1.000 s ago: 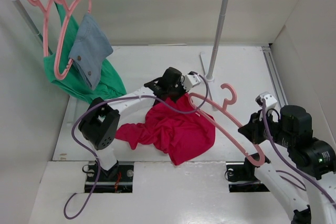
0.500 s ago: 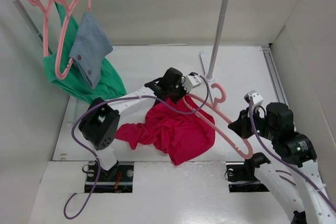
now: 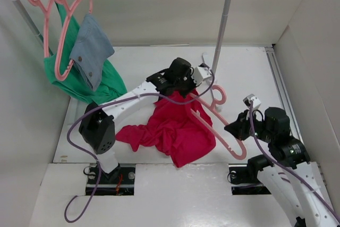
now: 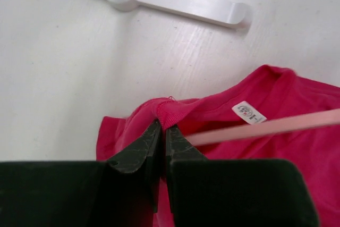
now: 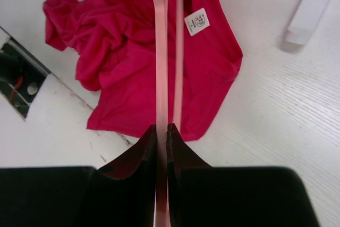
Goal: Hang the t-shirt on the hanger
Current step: Place tshirt on hanger
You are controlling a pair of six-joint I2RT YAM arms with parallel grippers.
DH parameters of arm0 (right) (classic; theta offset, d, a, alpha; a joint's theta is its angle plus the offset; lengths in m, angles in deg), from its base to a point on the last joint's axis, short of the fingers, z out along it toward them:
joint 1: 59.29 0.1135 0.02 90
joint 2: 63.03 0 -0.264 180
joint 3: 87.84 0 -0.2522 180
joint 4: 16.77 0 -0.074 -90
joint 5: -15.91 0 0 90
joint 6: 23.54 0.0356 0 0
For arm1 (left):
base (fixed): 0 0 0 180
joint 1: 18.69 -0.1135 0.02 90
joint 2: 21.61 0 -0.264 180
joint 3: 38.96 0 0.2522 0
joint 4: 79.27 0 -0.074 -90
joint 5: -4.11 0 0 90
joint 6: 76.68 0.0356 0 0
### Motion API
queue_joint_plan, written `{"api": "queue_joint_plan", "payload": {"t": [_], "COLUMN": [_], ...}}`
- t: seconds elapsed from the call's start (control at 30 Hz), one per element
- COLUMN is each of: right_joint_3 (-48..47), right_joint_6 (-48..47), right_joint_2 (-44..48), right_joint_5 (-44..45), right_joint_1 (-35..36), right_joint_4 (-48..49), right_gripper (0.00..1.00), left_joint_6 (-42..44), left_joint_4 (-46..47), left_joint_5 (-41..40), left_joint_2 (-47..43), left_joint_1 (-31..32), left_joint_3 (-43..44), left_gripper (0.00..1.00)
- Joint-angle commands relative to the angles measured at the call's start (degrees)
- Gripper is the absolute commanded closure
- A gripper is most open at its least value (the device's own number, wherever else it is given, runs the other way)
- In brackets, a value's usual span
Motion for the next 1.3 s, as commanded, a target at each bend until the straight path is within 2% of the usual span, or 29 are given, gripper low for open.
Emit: {"api": "queue_joint_plan", "payload": {"t": [0.0,0.2,0.37,0.53,0.57,0.6,0.7,0.73,0.83,0.97,1.03,1.17,1.27], "right_joint_3": [1.53,4.95,5.58,5.58,5.58,5.58,6.89,8.03,9.26,9.27,9.27,8.22,7.51], "right_joint_6": [2.31,3.64,3.64,1.88,0.57,-0.14,-1.9,-2.77,-4.09,-5.94,-6.56,-7.09,-7.09], "right_joint_2": [0.96,-1.06,-4.49,-6.78,-6.78,-6.17,-4.06,-3.01,-2.3,-1.77,-1.77,-1.77,-0.54], "right_joint_5": [-4.46,-3.84,-0.42,0.82,0.82,0.82,0.29,-0.32,-2.6,-5.59,-6.47,-8.24,-8.24], "right_joint_1": [-0.07,-0.07,-0.07,-0.07,-0.07,-0.07,-0.07,-0.07,-0.07,0.45,0.45,0.45,0.45], "right_joint_4": [11.36,24.27,30.96,33.17,33.17,33.17,33.69,34.31,34.84,34.84,35.37,35.37,35.37], "right_gripper": [1.0,1.0,1.0,1.0,1.0,1.0,1.0,1.0,1.0,1.0,1.0,1.0,1.0], "left_joint_6": [1.87,4.32,4.33,8.53,10.46,14.83,21.45,24.43,26.21,31.65,35.95,43.24,45.72], "left_joint_4": [-4.82,-5.35,-10.79,-11.32,-11.32,-11.32,-10.63,-8.36,-1.69,1.59,1.6,-2.26,-7.18], "left_joint_5": [6.3,10.27,16.05,18.88,18.88,18.36,16.34,15.81,12.92,10.36,11.4,18.86,22.04], "left_joint_2": [-5.69,-11.13,-13.32,-18.76,-19.83,-20.97,-25.27,-27.46,-29.76,-27.93,-24.68,-19.67,-15.8], "left_joint_1": [3.23,6.05,6.67,7.81,7.81,7.81,5.19,3.35,1.4,-1.24,-2.03,-2.56,-3.17], "left_joint_3": [2.72,3.94,6.32,1.06,-1.3,-2.46,-5.97,-6.68,-7.83,-7.83,-7.83,-6.25,-3.89], "left_gripper": [1.0,1.0,1.0,0.98,0.75,0.61,0.38,0.35,0.29,0.26,0.24,0.23,0.23]}}
